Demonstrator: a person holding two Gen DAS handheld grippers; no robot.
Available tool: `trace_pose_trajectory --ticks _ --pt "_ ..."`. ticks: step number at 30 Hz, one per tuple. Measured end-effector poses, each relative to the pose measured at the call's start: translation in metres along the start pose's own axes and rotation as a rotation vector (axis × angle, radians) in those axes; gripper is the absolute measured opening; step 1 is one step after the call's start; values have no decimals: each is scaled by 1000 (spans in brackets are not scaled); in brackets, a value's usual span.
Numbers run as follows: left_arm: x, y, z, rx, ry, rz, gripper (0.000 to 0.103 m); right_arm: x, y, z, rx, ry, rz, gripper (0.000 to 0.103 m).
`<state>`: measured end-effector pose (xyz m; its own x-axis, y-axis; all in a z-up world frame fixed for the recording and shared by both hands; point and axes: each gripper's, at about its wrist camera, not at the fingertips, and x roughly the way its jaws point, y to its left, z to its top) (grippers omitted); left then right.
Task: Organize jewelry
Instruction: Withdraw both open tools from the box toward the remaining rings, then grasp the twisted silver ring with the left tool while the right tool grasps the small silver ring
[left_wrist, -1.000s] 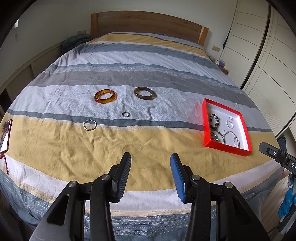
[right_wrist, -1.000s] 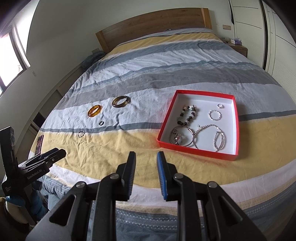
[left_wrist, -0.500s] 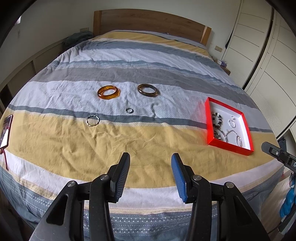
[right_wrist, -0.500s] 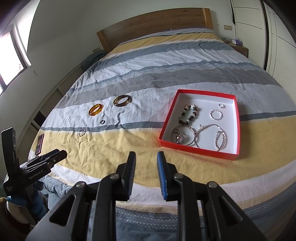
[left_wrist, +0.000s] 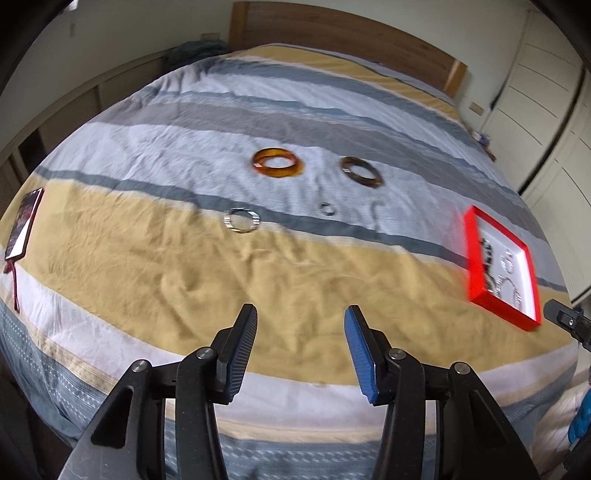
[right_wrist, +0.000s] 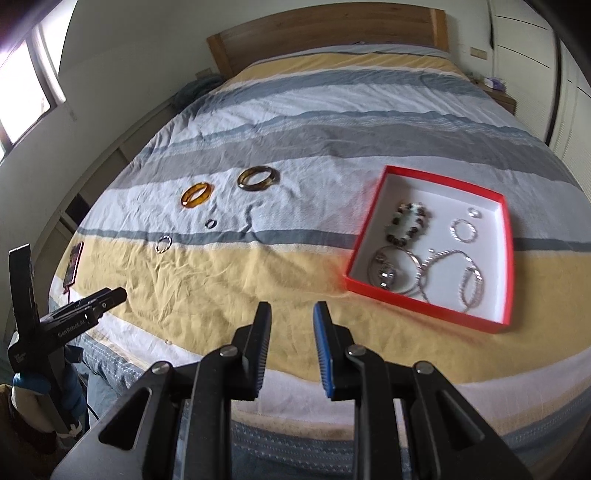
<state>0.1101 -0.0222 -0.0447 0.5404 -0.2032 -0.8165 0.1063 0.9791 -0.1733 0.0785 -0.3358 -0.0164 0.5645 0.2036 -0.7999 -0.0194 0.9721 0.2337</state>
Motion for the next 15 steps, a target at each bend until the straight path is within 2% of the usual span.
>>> trace_pose_trajectory --ticks 8,15 --pt "29 54 19 -88 14 44 49 56 35 31 -83 64 43 22" --pt "63 74 41 -96 37 24 49 122 74 62 -163 131 87 22"
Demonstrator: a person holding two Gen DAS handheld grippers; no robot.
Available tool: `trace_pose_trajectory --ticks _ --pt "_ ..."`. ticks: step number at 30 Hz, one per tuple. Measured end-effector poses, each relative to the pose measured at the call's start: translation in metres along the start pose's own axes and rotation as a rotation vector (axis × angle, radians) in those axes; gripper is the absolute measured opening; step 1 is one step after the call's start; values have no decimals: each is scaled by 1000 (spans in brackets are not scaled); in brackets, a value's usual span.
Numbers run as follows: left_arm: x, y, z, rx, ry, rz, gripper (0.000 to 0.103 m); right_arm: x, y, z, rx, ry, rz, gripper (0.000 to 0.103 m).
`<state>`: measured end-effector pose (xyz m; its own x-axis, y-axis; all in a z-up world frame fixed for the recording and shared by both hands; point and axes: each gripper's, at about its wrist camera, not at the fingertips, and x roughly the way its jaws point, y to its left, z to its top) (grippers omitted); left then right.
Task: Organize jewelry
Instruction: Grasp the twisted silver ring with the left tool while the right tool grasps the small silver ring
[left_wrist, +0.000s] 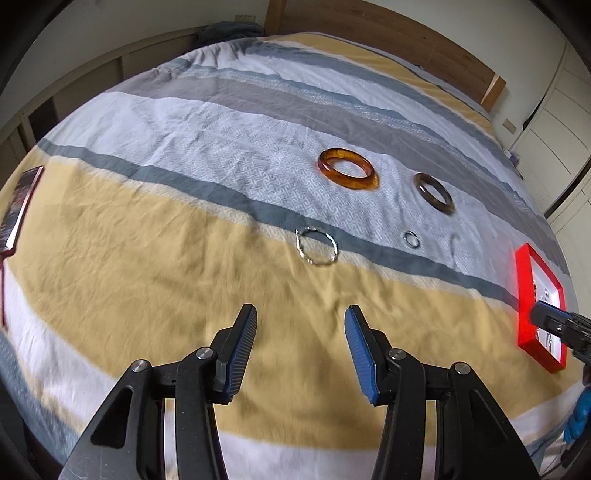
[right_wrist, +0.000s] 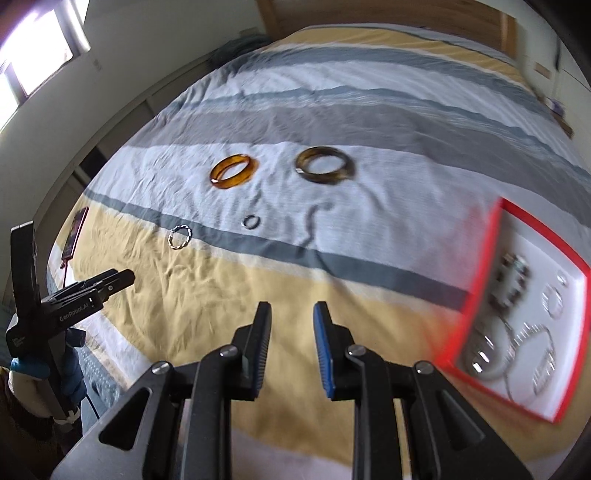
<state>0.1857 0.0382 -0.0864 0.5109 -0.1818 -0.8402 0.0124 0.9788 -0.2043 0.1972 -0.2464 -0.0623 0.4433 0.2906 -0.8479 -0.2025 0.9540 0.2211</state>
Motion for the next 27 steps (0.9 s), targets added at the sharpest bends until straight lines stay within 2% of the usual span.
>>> trace_pose_trajectory --ticks 5,11,21,23,27 --pt "31 -5 21 30 15 -28 56 46 17 28 -47 41 26 23" --pt "66 -11 37 53 48 -22 56 89 27 54 -79 63 44 23" --pt "89 -19 39 114 36 37 57 131 31 70 -98 92 61 23" --pt "91 -20 38 118 28 42 57 135 33 70 -106 92 66 29" --pt "93 -20 37 121 17 46 57 140 37 73 -119 87 63 31"
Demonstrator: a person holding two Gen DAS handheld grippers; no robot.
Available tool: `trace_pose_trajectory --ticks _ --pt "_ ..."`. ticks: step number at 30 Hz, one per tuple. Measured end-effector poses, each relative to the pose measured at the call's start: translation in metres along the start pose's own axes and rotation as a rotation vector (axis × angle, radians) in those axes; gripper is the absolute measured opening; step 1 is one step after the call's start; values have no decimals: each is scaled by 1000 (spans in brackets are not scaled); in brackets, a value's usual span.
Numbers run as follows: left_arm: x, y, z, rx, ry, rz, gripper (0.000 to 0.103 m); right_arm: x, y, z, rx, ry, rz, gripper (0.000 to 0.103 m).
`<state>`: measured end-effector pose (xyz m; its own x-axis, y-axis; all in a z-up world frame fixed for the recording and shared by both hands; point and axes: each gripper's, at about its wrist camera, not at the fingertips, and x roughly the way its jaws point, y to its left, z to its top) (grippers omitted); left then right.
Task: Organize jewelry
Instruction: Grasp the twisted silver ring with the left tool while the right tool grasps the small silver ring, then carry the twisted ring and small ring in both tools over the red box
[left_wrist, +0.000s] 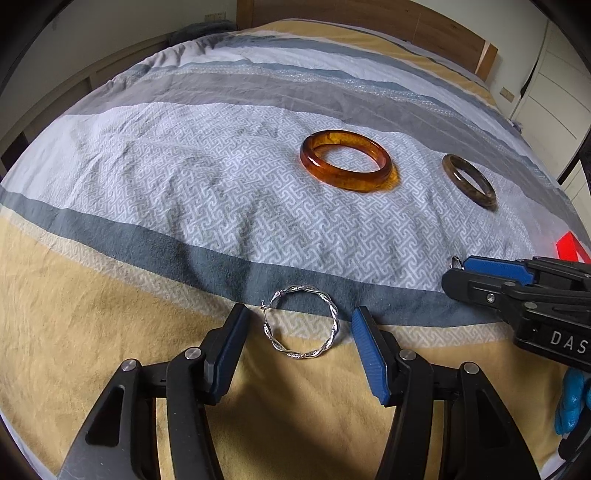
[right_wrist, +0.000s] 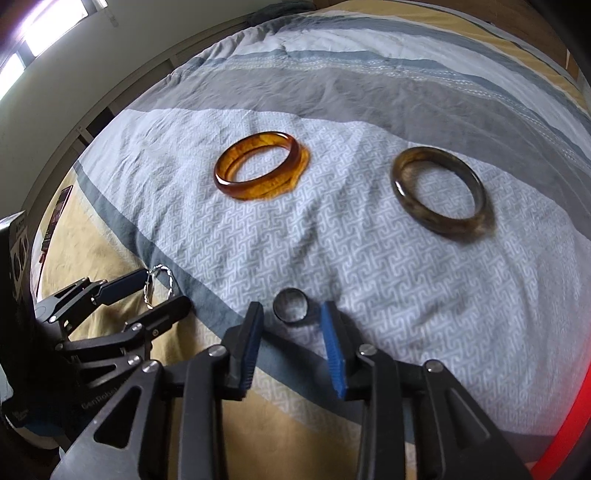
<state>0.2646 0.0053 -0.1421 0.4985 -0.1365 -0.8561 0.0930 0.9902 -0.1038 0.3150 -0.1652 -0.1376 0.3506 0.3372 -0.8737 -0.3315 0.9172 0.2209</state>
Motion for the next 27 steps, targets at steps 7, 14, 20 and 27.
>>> trace_pose_trajectory --ticks 7,14,20,27 --pt "1 -1 2 4 -18 16 41 7 8 2 -41 0 -35 22" --pt "-4 0 1 -5 -29 14 40 -10 8 -7 -39 -26 -17 19" --pt "-17 -2 -2 -14 -35 8 39 -36 9 -17 -32 -57 -7 19" --pt "-42 -10 -6 -4 -63 -7 39 -73 5 -31 -9 -98 -19 19"
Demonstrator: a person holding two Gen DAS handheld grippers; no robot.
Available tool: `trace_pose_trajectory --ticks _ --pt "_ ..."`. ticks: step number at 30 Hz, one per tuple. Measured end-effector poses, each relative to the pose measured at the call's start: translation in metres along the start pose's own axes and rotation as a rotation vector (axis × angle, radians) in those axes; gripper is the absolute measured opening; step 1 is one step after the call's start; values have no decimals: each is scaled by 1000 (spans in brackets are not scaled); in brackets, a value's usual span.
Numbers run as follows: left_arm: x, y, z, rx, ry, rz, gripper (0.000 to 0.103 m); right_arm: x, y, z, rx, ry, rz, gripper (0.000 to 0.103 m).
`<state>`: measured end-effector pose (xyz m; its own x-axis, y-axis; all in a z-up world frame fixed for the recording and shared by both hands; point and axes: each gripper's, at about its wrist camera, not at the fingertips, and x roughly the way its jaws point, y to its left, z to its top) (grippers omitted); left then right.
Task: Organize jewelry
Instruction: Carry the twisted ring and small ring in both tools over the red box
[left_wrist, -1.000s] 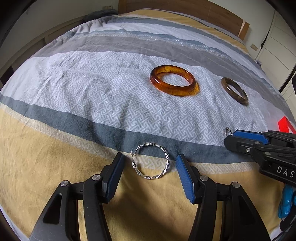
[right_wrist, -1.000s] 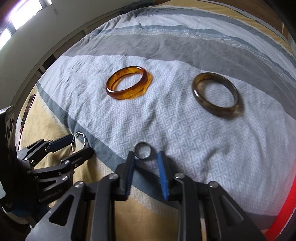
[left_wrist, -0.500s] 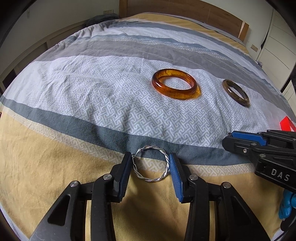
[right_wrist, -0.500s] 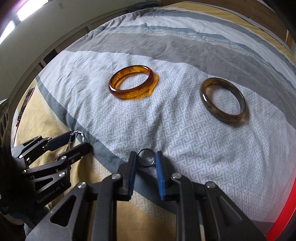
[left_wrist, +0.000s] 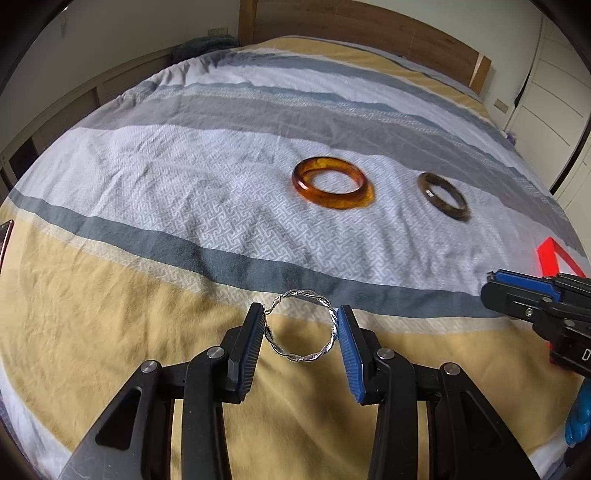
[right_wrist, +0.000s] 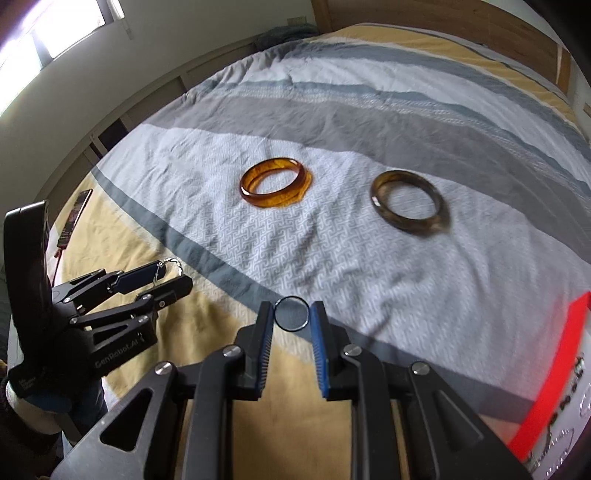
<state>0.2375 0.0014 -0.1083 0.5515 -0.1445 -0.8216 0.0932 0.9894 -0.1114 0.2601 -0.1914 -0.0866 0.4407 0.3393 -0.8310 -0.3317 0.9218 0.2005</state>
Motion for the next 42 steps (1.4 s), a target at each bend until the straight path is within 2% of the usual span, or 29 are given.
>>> trace_pose_trajectory --ticks 12,18,24,31,42 --pt "-39 -26 -3 40 -50 -51 39 -66 -27 -33 65 -52 -74 19" --pt "-56 -55 -4 82 -70 -73 39 -96 -49 -59 107 -72 -112 19" --pt "-64 -102 -6 153 -79 -108 39 -130 -90 -88 178 -103 -160 19" --pt "-68 -174 -7 266 -84 -168 40 -161 -145 -119 268 -124 -224 19" --pt "-54 -272 -9 408 -61 -231 40 -173 -215 -154 375 -134 -265 19"
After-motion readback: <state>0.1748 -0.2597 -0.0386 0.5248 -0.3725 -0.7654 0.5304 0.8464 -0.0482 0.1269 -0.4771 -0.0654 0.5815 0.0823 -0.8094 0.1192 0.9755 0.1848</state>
